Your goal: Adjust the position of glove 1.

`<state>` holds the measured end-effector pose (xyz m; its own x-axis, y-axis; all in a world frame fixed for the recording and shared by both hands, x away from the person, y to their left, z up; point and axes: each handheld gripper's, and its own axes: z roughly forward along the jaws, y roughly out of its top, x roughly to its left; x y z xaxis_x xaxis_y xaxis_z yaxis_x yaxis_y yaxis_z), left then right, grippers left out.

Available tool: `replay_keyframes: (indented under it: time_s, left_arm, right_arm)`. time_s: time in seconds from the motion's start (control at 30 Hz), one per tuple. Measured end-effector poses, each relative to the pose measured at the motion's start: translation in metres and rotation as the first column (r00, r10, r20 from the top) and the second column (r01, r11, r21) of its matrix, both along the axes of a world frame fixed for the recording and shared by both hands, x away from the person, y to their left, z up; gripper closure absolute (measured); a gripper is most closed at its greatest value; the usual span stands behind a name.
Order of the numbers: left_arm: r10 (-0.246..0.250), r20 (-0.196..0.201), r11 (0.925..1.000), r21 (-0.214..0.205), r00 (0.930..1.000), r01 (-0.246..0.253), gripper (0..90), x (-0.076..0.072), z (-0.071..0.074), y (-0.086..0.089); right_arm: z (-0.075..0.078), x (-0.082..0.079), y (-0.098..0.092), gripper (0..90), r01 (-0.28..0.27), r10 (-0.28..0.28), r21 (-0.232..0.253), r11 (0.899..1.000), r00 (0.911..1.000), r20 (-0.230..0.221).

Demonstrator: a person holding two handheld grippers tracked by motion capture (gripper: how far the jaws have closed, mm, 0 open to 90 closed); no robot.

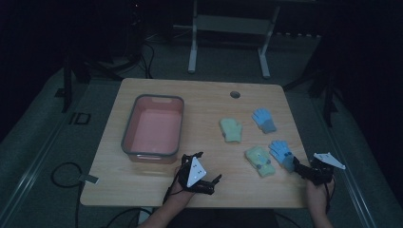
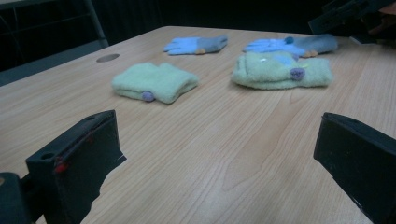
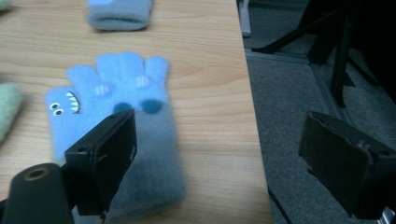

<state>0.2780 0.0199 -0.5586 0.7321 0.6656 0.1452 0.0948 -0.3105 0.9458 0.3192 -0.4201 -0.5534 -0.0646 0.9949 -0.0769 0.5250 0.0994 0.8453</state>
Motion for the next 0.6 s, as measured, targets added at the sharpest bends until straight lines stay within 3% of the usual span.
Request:
replay_keyframes:
  time_s: [0.1,0.3,0.47,0.53,0.6]
  left_arm:
    - [0.0,-0.002,1.0,-0.002,1.0,0.0,0.6,0.0002,0.0,0.0001]
    - [-0.004,-0.006,1.0,-0.004,1.0,0.004,0.7,0.0007,0.0002,0.0008]
    - [-0.006,-0.01,1.0,-0.005,0.9999,0.006,0.7,0.0011,0.0002,0.0007]
    - [-0.009,-0.011,1.0,-0.003,0.9999,0.009,0.7,0.0012,0.0002,0.0006]
    - [-0.01,-0.01,0.9999,-0.002,0.9999,0.01,0.7,0.0012,0.0002,0.0004]
  right_arm:
    - [0.0001,-0.0006,0.0001,14.5,0.003,-0.003,0.0,1.0,1.0,0.001]
    - [0.0001,-0.0008,-0.0074,13.9,0.01,-0.008,0.083,0.997,0.9996,-0.027]
    - [-0.0004,0.0001,-0.0052,11.1,0.03,-0.027,0.058,0.998,0.9984,-0.05]
    - [0.0025,-0.0013,-0.0039,10.8,0.045,-0.04,0.074,0.996,0.9975,-0.058]
    - [0.0084,-0.0035,-0.0024,10.7,0.054,-0.051,0.074,0.996,0.9979,-0.04]
